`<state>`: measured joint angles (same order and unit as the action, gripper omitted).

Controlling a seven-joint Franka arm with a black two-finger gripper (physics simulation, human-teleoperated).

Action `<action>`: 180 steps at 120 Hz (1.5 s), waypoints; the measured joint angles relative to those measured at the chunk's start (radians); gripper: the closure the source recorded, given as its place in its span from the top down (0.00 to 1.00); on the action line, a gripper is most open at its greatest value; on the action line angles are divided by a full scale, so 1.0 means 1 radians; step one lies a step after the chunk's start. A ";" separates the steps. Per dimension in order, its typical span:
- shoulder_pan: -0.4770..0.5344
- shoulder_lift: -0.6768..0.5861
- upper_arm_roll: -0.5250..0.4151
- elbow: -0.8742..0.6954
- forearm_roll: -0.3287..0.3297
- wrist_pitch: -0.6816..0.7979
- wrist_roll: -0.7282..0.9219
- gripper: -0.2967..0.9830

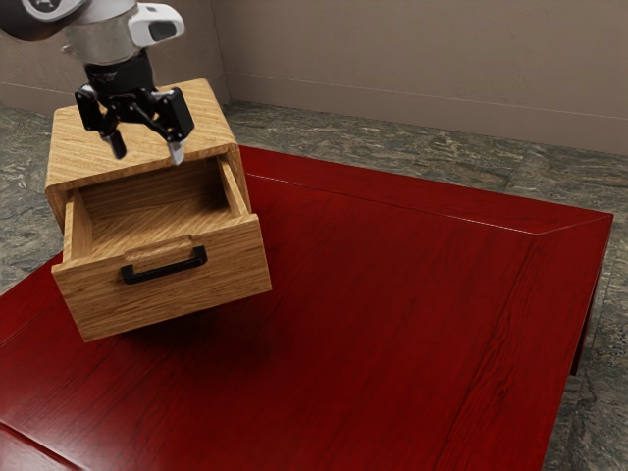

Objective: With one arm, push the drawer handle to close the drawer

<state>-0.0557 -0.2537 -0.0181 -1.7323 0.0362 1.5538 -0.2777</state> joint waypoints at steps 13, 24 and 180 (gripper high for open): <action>0.000 -0.018 -0.002 -0.011 0.003 -0.002 -0.085 0.77; 0.010 -0.088 -0.003 -0.119 0.004 -0.003 -0.147 0.77; -0.050 -0.199 -0.021 -0.626 -0.062 0.437 -0.649 0.16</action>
<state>-0.1054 -0.4528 -0.0387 -2.3581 -0.0258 1.9911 -0.9264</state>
